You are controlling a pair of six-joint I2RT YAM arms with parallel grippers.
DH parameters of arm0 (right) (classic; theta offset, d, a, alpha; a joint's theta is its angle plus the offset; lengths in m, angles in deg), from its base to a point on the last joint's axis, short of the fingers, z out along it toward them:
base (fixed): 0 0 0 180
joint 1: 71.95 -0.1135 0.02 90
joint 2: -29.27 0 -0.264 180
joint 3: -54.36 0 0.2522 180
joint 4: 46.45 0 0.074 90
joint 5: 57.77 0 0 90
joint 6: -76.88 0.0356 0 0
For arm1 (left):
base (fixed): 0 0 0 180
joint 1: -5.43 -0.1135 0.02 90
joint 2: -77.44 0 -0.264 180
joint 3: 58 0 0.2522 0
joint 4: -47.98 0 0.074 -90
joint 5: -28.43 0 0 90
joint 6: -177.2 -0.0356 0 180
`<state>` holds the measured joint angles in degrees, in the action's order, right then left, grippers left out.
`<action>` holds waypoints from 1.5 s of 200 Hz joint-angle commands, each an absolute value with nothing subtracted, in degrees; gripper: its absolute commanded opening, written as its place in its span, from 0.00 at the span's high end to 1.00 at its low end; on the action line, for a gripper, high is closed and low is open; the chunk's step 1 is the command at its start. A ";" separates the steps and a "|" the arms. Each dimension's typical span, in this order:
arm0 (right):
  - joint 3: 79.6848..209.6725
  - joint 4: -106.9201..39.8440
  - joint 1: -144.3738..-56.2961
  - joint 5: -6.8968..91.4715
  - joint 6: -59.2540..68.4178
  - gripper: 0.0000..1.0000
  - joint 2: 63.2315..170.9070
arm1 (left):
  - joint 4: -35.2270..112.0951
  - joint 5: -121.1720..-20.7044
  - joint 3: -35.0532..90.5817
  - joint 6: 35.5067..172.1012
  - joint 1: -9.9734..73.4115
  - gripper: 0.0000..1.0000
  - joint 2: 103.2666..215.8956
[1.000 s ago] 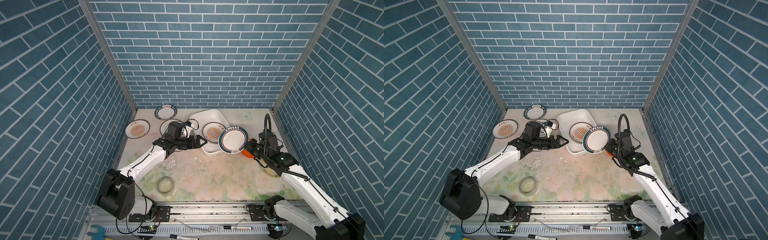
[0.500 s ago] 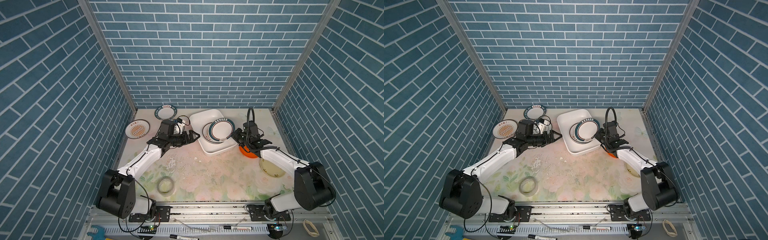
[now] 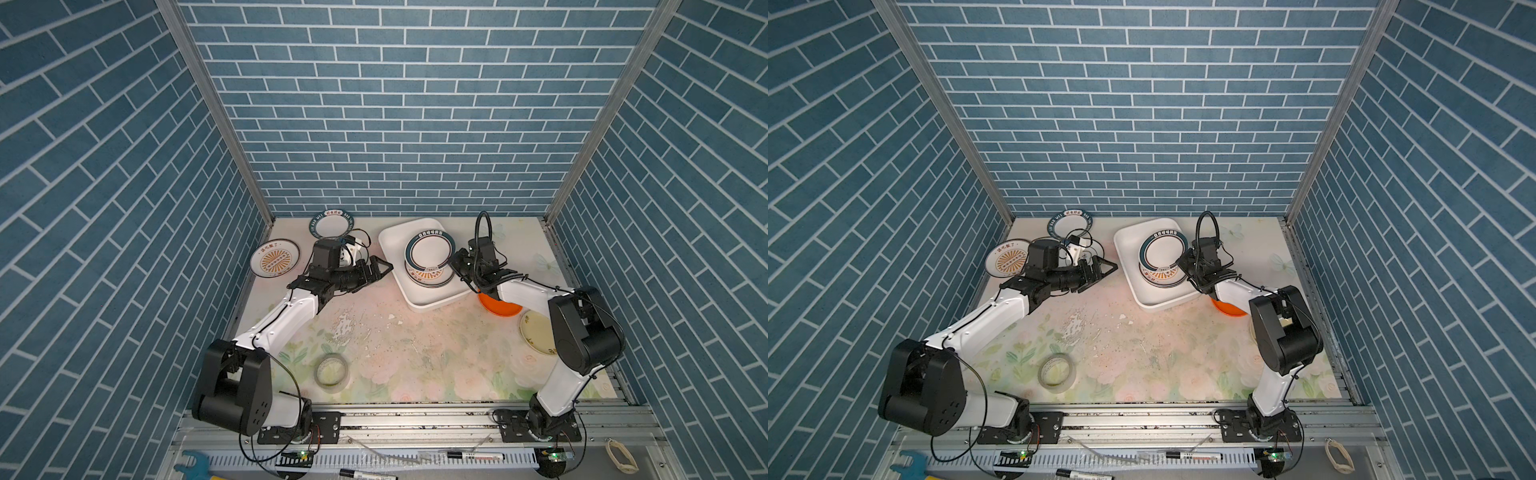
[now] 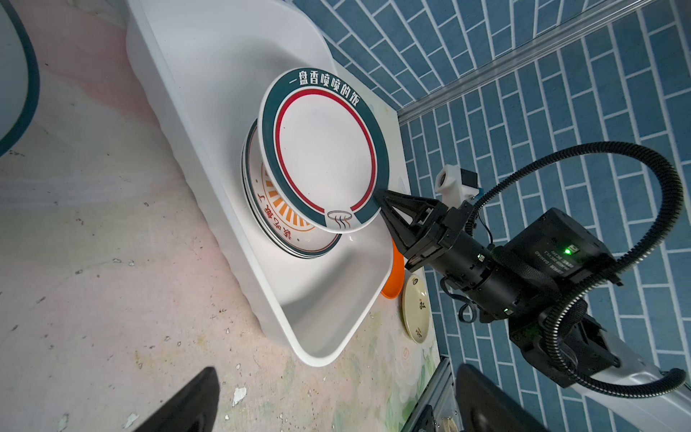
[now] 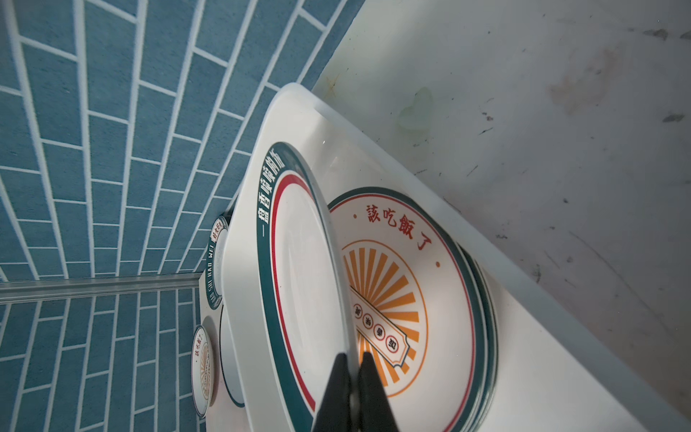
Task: Place the plates into the plastic bin on the countertop
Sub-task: 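Lower the plate onto the stack in the bin and open the right gripper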
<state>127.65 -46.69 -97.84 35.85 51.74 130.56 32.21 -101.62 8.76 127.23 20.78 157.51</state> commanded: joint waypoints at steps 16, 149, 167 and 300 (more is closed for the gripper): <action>128.19 -50.90 -98.41 33.05 56.03 1.00 131.66 | 34.13 -102.92 8.15 127.71 20.37 0.01 156.29; 125.05 -49.20 -101.05 30.02 60.04 1.00 131.13 | 36.99 -105.52 7.40 130.82 20.37 0.00 157.99; 124.56 -49.13 -101.40 29.27 60.40 0.99 130.91 | 38.20 -106.12 7.09 131.92 20.37 0.01 158.32; 123.92 -47.13 -102.29 25.89 60.77 0.71 129.90 | 38.32 -106.17 7.01 131.94 19.87 0.00 156.11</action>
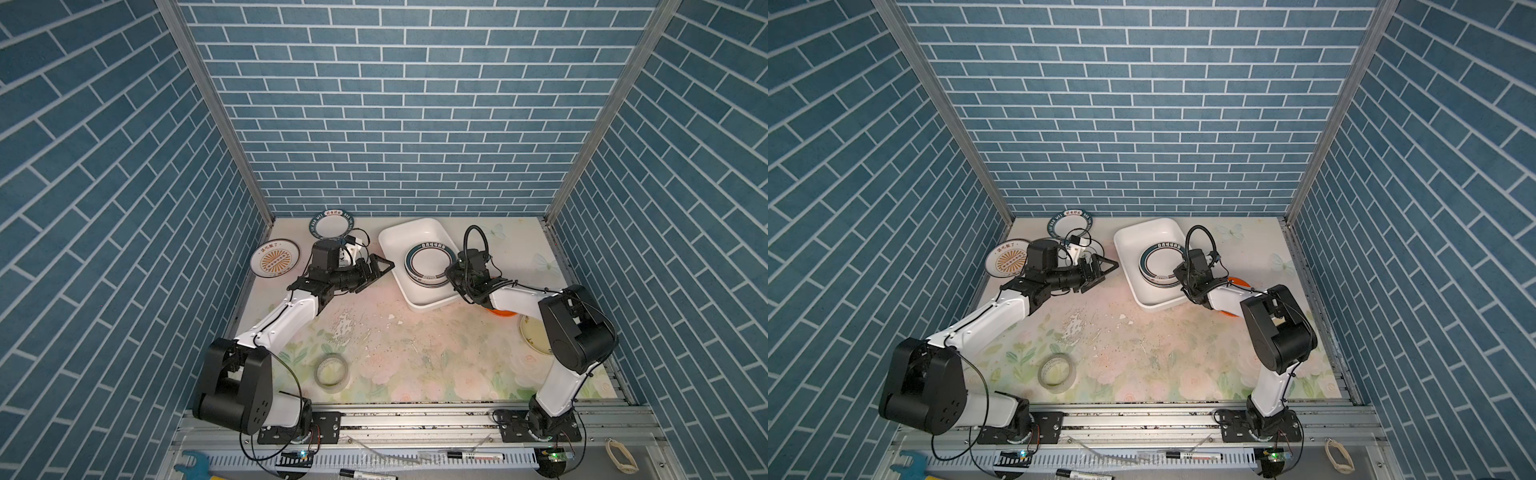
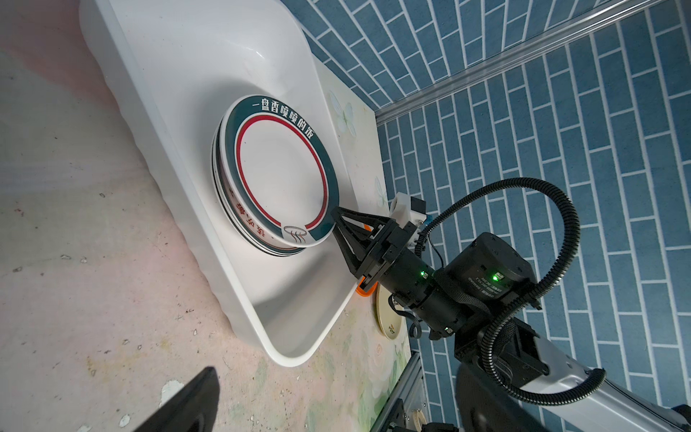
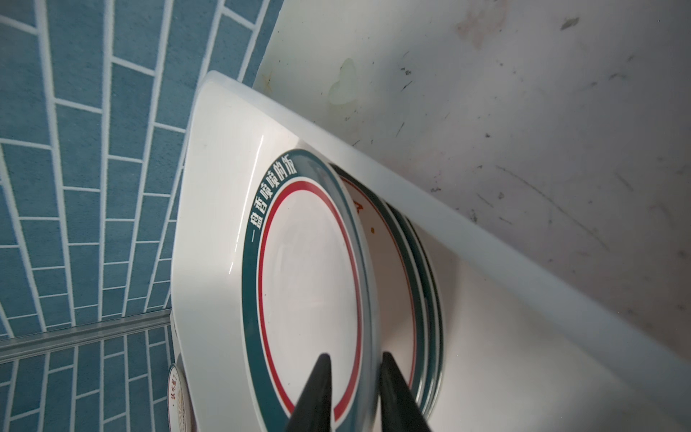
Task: Place the plates into the plastic bin on the countertop
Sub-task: 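Lower the plate onto the stack in the bin and open the right gripper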
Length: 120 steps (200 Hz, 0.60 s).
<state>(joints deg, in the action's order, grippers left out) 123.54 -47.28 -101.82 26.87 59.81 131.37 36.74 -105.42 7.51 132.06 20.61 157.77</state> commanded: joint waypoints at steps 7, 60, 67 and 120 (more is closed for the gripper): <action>123.95 -46.92 -102.45 25.94 60.76 0.69 129.98 | 38.26 -106.13 7.05 131.94 19.69 0.01 156.08; 124.30 -43.49 -102.98 25.08 59.49 0.62 127.83 | 36.24 -105.55 7.45 131.84 18.36 0.00 155.94; 124.14 -42.85 -103.12 24.74 59.44 0.60 127.18 | 36.11 -105.48 7.44 131.90 17.99 0.00 156.04; 123.21 -37.63 -103.35 22.24 57.75 0.43 121.97 | 35.01 -105.40 7.62 132.26 15.95 0.00 155.85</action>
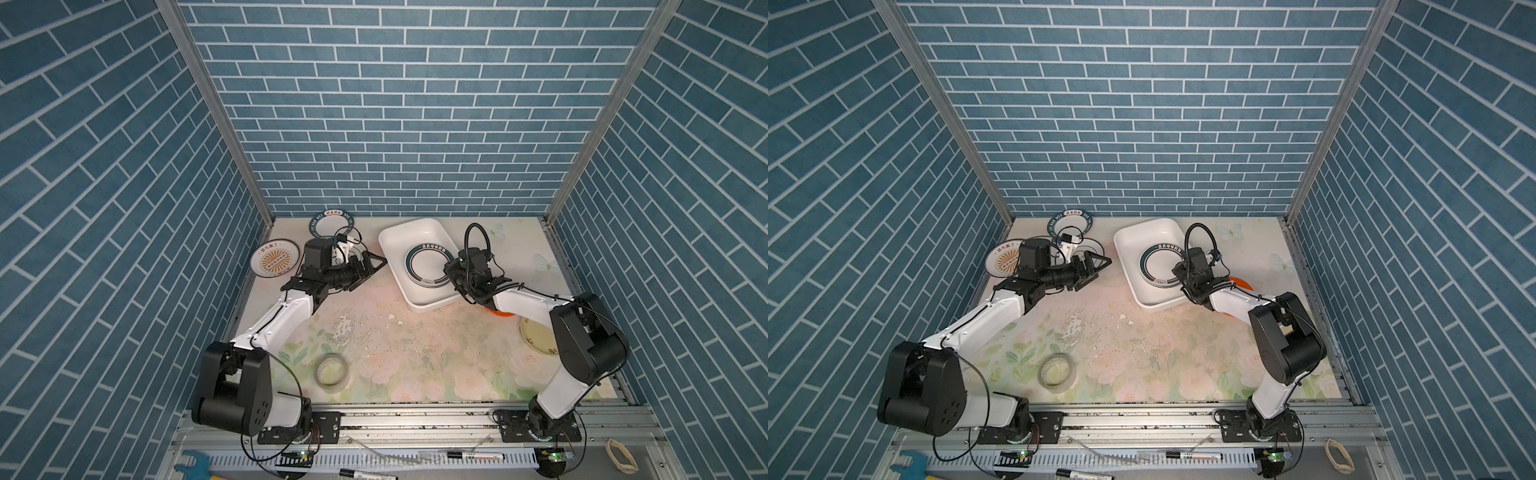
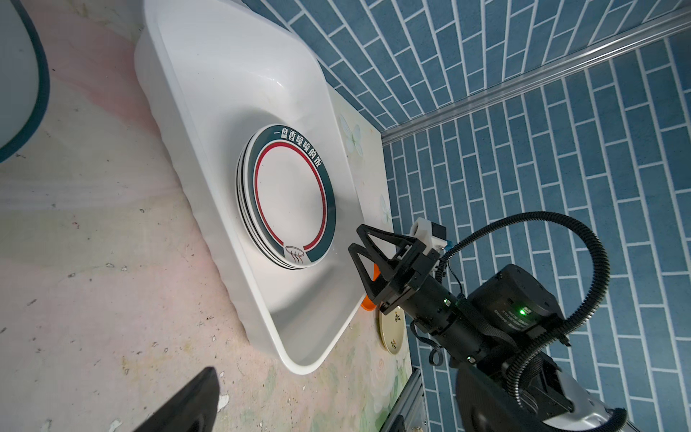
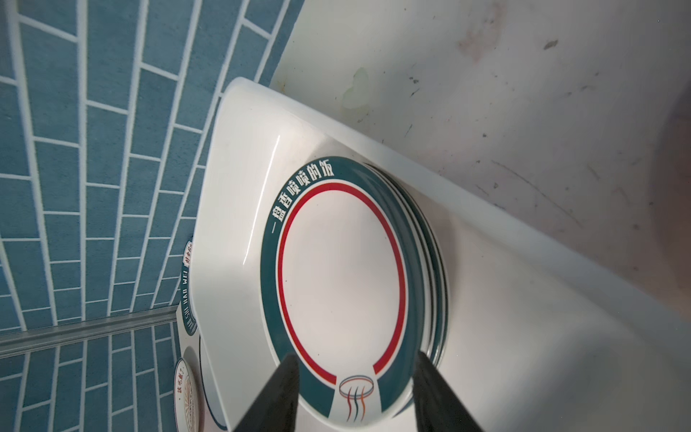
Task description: Place the plates into the plastic bin on the countertop
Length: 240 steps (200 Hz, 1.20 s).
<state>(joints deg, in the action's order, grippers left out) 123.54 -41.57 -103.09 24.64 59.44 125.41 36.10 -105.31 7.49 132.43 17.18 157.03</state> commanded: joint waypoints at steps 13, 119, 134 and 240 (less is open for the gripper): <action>122.87 -36.80 -103.58 21.76 55.66 0.37 119.72 | 35.06 -105.46 7.63 132.33 15.05 0.00 155.64; 108.94 -19.53 -99.48 15.84 48.01 0.11 91.35 | 32.76 -110.01 10.97 126.95 24.92 0.00 157.27; 105.12 -16.98 -98.21 15.03 49.57 0.08 86.50 | 32.28 -110.40 11.31 125.81 29.72 0.00 158.18; 86.85 -18.06 -87.73 28.18 58.40 0.10 71.46 | 29.54 -112.21 13.07 120.86 47.83 0.00 160.93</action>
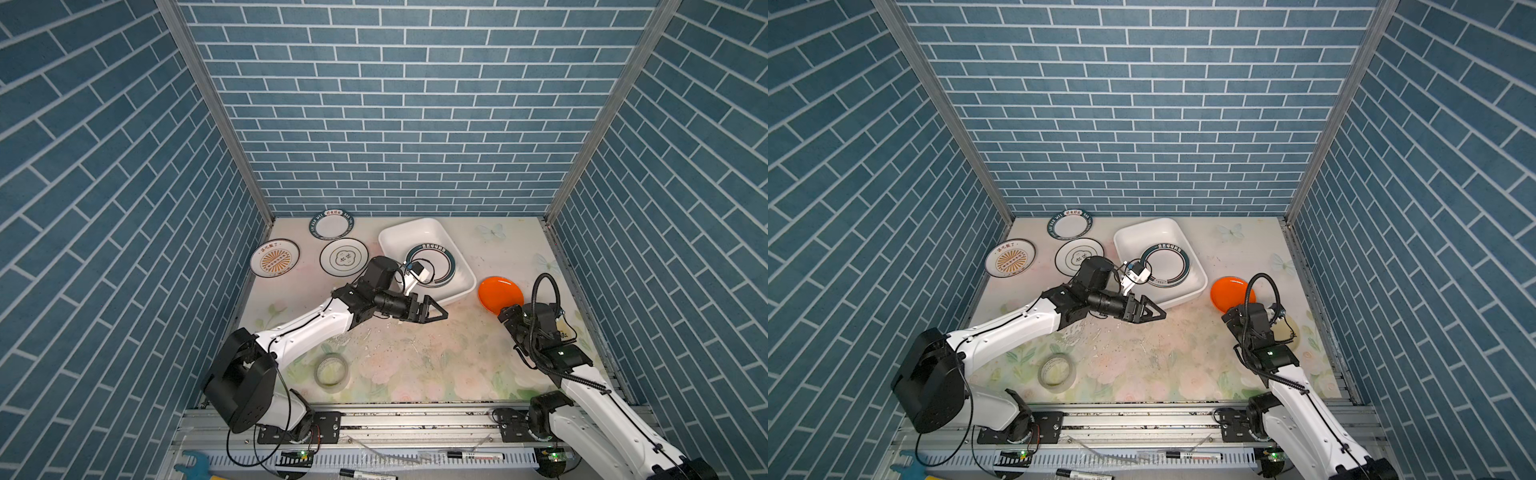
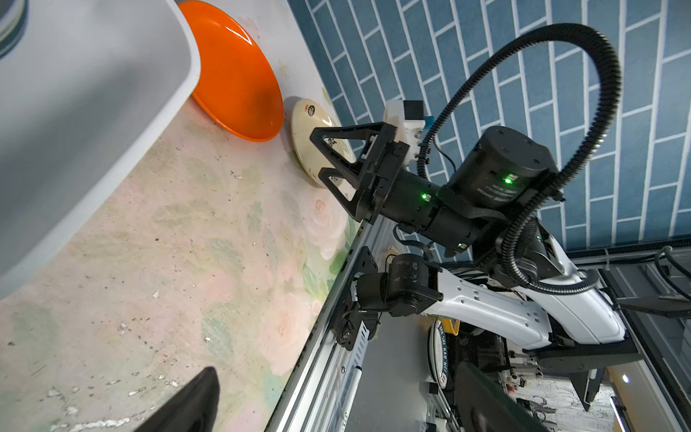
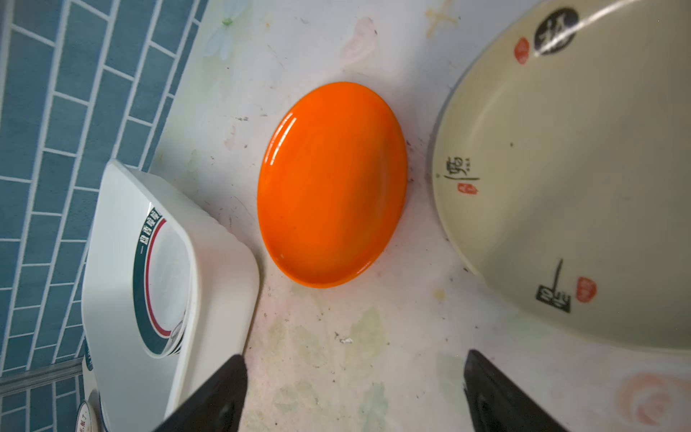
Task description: Place the plates into the plastic bin on the countertop
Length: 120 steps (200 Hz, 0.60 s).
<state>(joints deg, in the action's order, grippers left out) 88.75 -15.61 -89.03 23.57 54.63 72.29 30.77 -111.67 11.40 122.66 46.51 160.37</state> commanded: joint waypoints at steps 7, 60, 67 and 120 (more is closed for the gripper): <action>86.72 -18.57 -87.52 28.61 58.38 0.11 71.63 | 29.40 -112.03 13.03 120.83 47.97 0.00 161.02; 90.63 -18.82 -87.42 30.78 52.61 0.10 72.12 | 24.06 -105.97 13.92 117.43 46.65 0.00 160.08; 91.90 -18.87 -87.42 31.23 51.29 0.09 72.61 | 23.49 -104.91 13.95 117.02 45.89 0.00 159.77; 101.65 -23.63 -89.89 38.82 43.43 0.08 82.26 | 22.07 -99.14 13.11 118.05 33.70 0.01 158.45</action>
